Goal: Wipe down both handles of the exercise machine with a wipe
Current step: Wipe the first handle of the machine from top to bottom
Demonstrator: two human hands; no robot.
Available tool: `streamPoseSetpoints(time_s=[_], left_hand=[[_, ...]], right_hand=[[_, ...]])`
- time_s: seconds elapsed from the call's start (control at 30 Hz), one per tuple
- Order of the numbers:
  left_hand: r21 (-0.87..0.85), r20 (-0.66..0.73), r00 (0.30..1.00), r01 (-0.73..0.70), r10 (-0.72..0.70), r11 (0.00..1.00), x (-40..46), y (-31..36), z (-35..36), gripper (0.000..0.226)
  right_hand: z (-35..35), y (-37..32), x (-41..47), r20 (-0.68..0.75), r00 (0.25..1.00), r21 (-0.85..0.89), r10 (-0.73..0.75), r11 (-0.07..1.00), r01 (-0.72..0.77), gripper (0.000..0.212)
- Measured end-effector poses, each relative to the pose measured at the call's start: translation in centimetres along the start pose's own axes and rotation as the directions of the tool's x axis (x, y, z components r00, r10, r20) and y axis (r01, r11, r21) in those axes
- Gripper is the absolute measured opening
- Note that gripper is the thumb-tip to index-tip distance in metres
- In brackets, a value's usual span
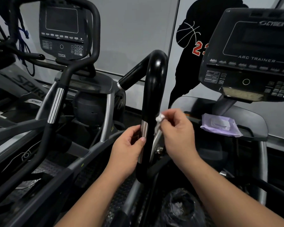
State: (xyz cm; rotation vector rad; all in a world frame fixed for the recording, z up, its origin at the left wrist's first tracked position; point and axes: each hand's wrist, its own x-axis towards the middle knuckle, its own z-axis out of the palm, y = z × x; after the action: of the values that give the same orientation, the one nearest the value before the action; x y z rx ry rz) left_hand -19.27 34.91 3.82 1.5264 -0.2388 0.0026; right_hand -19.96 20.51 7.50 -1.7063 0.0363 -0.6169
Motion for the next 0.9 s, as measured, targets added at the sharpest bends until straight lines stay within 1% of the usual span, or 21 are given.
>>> streamPoseSetpoints(time_s=[0.03,0.13,0.17,0.2,0.27,0.3,0.33,0.37,0.43,0.5,0.57,0.63,0.7,0.77,0.83,0.9], left_hand=[[-0.001,-0.002,1.0,0.0,0.0,1.0,-0.1,0.0,0.0,0.038],[-0.031,0.008,1.0,-0.005,0.005,1.0,-0.4,0.1,0.0,0.038],[-0.042,0.006,1.0,-0.004,0.004,0.999,-0.3,0.1,-0.1,0.038],[-0.046,0.005,1.0,-0.001,0.001,0.999,-0.2,0.0,-0.1,0.038],[-0.053,0.001,1.0,0.003,-0.003,0.999,-0.1,-0.2,0.0,0.039],[-0.057,0.001,1.0,0.006,-0.006,0.998,-0.1,-0.3,0.0,0.039],[-0.055,0.005,1.0,0.008,-0.008,0.998,-0.1,-0.4,0.0,0.039],[-0.054,0.016,1.0,0.009,-0.008,0.999,0.0,-0.4,-0.1,0.039],[-0.076,0.038,0.999,0.015,-0.012,0.997,0.2,-0.3,-0.5,0.038],[-0.116,0.033,0.999,0.038,-0.035,0.992,0.7,-0.2,-0.8,0.034],[-0.14,0.015,0.997,0.076,-0.075,0.987,1.1,-0.1,-1.0,0.028],[-0.157,-0.004,0.993,0.118,-0.12,0.981,1.5,0.1,-0.9,0.028],[-0.179,-0.012,0.99,0.136,-0.14,0.974,1.9,0.5,-0.8,0.03],[-0.175,-0.012,0.989,0.141,-0.146,0.974,2.5,0.9,-0.5,0.032],[-0.159,0.0,0.989,0.148,-0.15,0.976,3.0,1.3,-0.1,0.032],[-0.17,0.027,0.986,0.166,-0.164,0.971,3.3,1.6,0.1,0.031]], right_hand=[[0.0,0.1,0.3,0.005,1.0,0.013,0.016,1.0,-0.016,0.025],[0.1,1.6,-0.5,0.146,0.98,-0.137,0.137,0.984,-0.117,0.025],[0.0,1.6,-0.4,0.172,0.97,-0.143,0.17,0.979,-0.146,0.024],[-0.1,1.3,0.1,0.165,0.969,-0.091,0.181,0.982,-0.168,0.024],[-0.3,0.5,1.2,0.122,0.975,0.111,0.184,0.974,-0.198,0.02],[-0.2,0.4,1.4,0.121,0.973,0.156,0.194,0.965,-0.212,0.017],[0.0,0.6,1.1,0.131,0.97,0.135,0.205,0.966,-0.222,0.014],[0.2,1.3,0.4,0.161,0.961,0.076,0.226,0.968,-0.24,0.014],[0.5,1.7,-0.2,0.214,0.936,0.024,0.279,0.956,-0.291,0.017],[0.4,1.2,1.1,0.163,0.947,0.112,0.276,0.949,-0.295,0.028],[0.4,0.5,2.2,0.127,0.957,0.205,0.259,0.937,-0.281,0.027],[0.8,1.0,1.5,0.181,0.946,0.15,0.269,0.943,-0.297,0.024],[1.0,1.3,0.7,0.236,0.923,0.107,0.305,0.936,-0.336,0.029],[0.8,0.8,1.7,0.205,0.926,0.182,0.316,0.918,-0.353,0.03],[0.6,0.7,2.7,0.183,0.933,0.261,0.309,0.9,-0.35,0.023],[0.8,1.4,2.1,0.223,0.919,0.2,0.326,0.907,-0.371,0.014]])
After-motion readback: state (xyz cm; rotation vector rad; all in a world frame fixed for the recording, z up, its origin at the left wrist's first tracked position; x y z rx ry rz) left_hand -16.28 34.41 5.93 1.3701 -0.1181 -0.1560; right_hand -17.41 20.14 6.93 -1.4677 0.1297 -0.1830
